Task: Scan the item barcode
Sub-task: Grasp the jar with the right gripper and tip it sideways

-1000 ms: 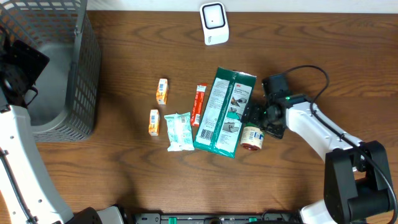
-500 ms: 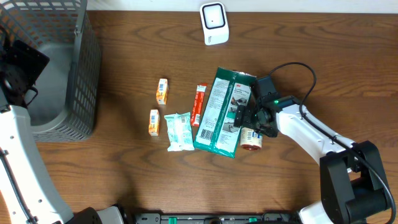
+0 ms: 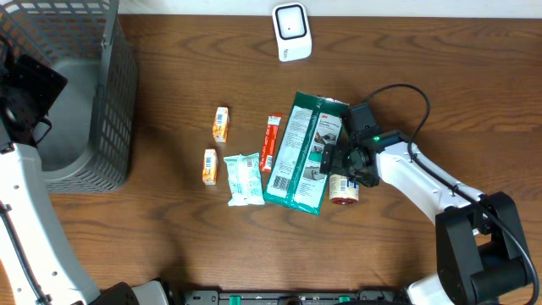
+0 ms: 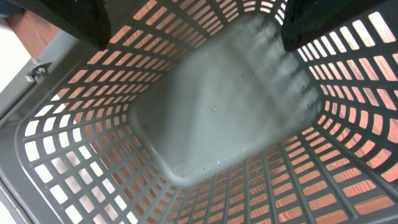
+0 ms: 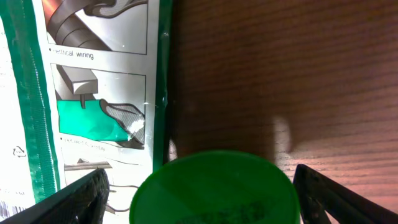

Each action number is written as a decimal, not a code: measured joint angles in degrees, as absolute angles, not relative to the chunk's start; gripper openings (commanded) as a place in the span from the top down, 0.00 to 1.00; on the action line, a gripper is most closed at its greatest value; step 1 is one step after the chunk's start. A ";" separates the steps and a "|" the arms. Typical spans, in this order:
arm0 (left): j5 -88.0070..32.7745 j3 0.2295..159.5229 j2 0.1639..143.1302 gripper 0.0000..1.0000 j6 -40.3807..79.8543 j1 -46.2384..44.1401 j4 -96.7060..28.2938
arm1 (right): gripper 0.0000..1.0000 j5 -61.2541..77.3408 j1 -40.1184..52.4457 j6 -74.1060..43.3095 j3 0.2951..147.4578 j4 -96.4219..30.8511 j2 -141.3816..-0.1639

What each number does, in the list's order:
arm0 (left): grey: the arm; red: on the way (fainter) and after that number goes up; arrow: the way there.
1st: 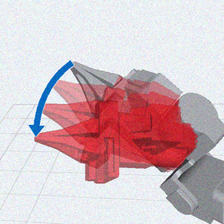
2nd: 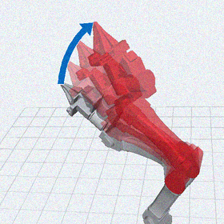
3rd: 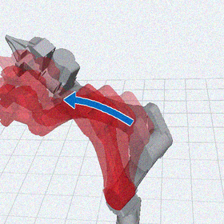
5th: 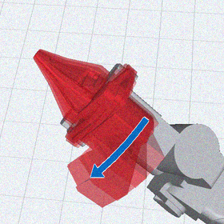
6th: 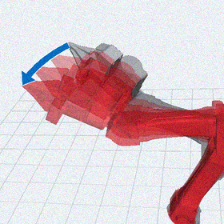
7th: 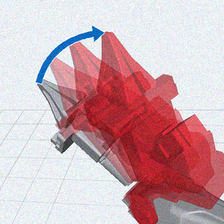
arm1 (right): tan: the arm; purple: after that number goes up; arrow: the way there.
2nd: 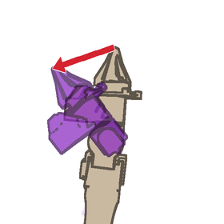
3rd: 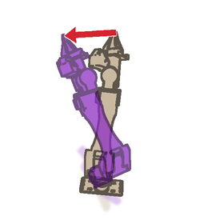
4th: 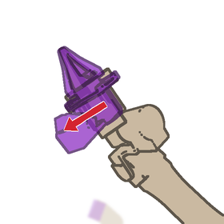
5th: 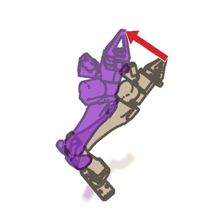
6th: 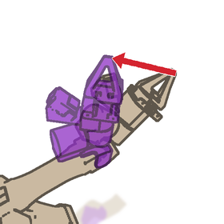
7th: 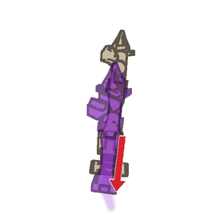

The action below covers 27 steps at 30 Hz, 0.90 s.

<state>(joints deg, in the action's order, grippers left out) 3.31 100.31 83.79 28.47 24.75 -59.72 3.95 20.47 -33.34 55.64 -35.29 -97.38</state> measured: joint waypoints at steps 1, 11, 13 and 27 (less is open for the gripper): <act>3.31 100.31 83.79 0.12 28.47 24.75 -59.72 | 0.10 3.92 20.47 -32.60 55.64 -35.27 -97.38; 3.33 100.31 83.79 0.12 28.47 24.75 -59.72 | 0.14 3.73 20.47 -25.52 55.64 -35.07 -97.38; 3.33 100.31 83.79 0.12 28.47 24.75 -59.72 | 0.16 3.62 20.47 -24.10 55.64 -34.48 -97.38; 3.31 100.31 83.79 0.12 28.47 24.75 -59.72 | 0.18 3.55 20.47 -19.09 55.64 -32.67 -97.38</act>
